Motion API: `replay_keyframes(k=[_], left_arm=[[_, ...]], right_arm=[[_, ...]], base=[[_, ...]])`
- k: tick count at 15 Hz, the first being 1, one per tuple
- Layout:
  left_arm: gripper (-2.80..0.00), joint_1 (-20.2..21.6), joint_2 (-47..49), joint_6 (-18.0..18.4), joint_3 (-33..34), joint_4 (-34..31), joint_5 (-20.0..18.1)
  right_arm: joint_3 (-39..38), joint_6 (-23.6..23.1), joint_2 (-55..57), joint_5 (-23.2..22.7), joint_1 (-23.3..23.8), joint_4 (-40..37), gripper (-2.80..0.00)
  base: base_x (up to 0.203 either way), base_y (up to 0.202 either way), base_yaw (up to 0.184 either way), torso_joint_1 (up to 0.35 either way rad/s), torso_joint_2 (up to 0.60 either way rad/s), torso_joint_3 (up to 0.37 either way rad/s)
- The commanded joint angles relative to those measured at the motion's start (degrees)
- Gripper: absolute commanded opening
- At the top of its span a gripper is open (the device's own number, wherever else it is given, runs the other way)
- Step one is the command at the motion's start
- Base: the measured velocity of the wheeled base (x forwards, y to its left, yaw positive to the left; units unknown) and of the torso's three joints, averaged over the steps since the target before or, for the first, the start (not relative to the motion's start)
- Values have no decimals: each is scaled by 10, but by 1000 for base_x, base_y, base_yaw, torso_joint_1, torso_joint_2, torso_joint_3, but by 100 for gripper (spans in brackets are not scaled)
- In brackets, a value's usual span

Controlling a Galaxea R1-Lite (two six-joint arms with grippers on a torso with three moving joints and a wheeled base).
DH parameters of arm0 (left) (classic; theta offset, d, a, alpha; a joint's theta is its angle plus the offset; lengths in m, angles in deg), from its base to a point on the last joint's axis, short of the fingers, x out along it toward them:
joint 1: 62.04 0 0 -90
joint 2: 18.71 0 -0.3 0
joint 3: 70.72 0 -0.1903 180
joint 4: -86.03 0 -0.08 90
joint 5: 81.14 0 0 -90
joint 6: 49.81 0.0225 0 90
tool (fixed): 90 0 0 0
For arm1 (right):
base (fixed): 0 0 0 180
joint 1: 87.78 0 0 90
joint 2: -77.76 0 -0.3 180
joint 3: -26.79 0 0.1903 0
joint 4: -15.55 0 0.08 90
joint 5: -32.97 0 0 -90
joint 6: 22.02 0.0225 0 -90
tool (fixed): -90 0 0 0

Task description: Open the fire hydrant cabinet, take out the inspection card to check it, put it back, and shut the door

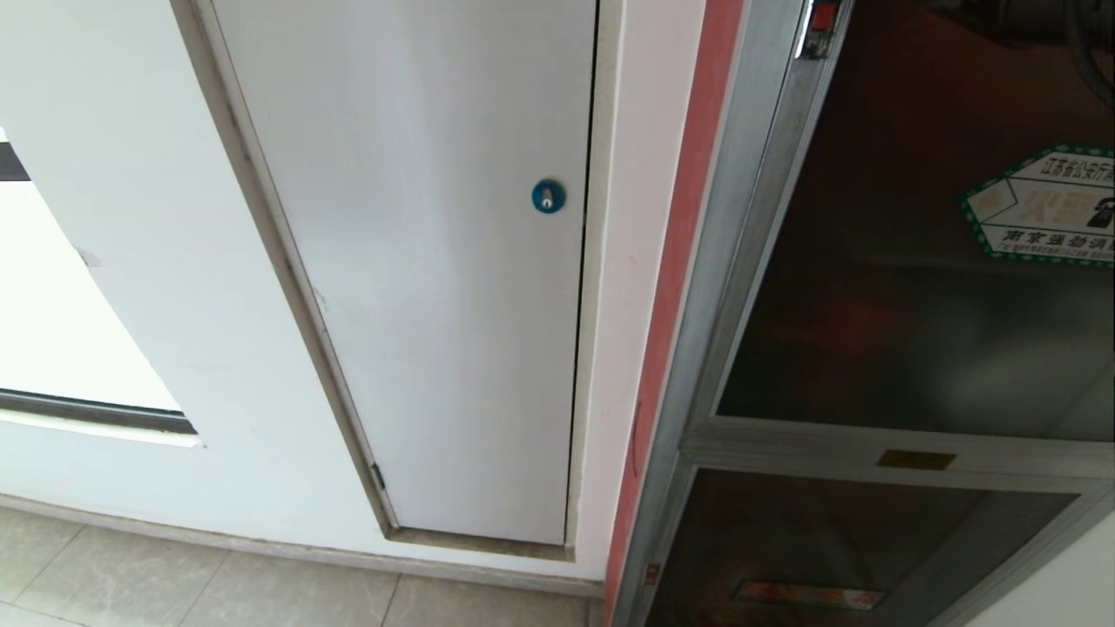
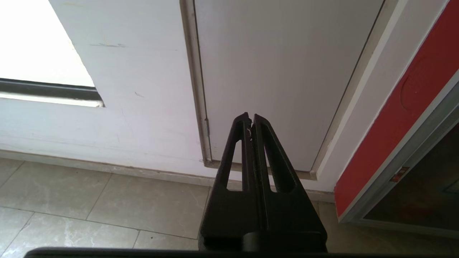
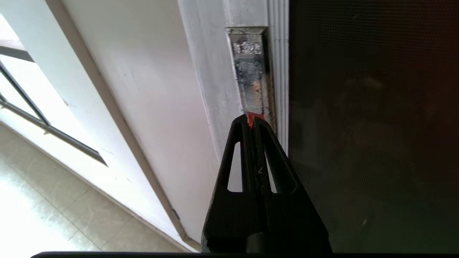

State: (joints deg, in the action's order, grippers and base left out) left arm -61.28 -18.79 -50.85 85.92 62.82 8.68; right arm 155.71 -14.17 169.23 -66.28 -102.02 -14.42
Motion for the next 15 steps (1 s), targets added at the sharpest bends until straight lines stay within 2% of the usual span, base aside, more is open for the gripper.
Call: replay_keyframes(k=[1,9,15], left_arm=[[-280,0,1,0,0,0,0],[-280,0,1,0,1,0,0],[-280,0,1,0,0,0,0]], right_arm=[[-23,1,-36,-3,-6,-1,-280],[-150,3,-151,-3,-10,3,-280],[-250,-1,-264,59,2,-1,-280]], base=[[0,0,0,0,0,0],[0,0,0,0,0,0],[0,0,0,0,0,0]])
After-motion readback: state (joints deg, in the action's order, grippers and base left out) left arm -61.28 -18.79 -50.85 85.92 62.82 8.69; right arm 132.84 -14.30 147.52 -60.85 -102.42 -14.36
